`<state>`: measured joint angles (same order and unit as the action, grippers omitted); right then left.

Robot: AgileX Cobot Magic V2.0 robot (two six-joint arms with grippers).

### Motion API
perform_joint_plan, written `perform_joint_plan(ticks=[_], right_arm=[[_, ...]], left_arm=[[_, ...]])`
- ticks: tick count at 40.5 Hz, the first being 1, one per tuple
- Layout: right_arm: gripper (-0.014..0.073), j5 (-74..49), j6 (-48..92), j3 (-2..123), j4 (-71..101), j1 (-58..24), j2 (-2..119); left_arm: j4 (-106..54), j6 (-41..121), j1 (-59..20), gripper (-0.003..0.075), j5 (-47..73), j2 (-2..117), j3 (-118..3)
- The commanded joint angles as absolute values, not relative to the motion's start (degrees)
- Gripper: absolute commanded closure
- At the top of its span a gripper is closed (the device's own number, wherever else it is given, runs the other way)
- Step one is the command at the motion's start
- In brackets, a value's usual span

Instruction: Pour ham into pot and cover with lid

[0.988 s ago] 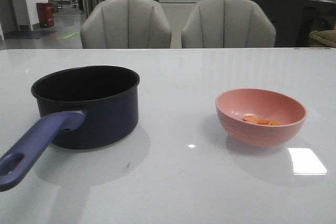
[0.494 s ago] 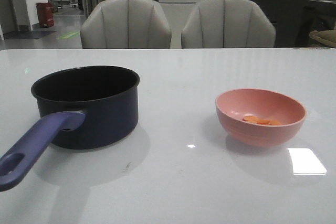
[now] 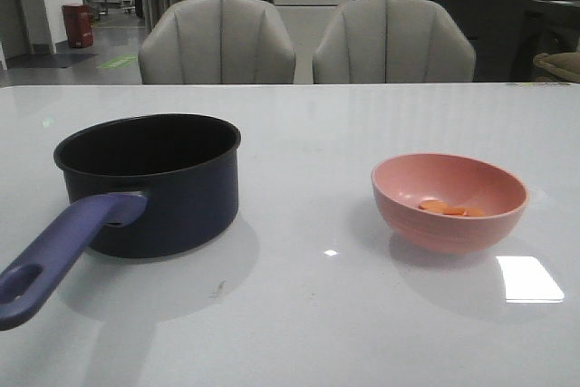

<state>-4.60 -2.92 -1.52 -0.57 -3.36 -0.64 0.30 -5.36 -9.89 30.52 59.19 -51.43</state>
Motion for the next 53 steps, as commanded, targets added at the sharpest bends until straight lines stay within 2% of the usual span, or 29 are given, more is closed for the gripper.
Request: perform_joint_plan(ticks=[1, 13, 24, 37, 45, 53], right_arm=[[0.0445, 0.0, -2.9, -1.3, -1.2, -3.1, -1.7], [0.0445, 0.0, -2.9, -1.3, -1.2, -3.1, -1.7], [0.0445, 0.0, -2.9, -1.3, -1.2, -3.1, -1.7], [0.0445, 0.4, -2.9, -1.3, -1.2, -3.1, -1.7], [0.0445, 8.1, -3.0, -0.3, -1.0, -3.1, -1.7], [0.0445, -6.1, -3.4, 11.9, -1.0, -3.1, 4.9]], left_arm=[[0.7, -5.3, -13.3, 0.0085, 22.9, 50.7, -48.1], [0.7, -5.3, -14.1, 0.0085, 19.3, 26.4, -33.7], [0.5, -5.3, -14.1, 0.0085, 16.0, 11.8, -22.8], [0.0, -5.3, -16.2, 0.0085, 13.7, 8.8, -19.5], [0.0, -5.3, -17.1, 0.0085, 14.3, 8.8, -19.5], [0.0, -5.3, -17.1, 0.0085, 14.5, 8.8, -19.5]])
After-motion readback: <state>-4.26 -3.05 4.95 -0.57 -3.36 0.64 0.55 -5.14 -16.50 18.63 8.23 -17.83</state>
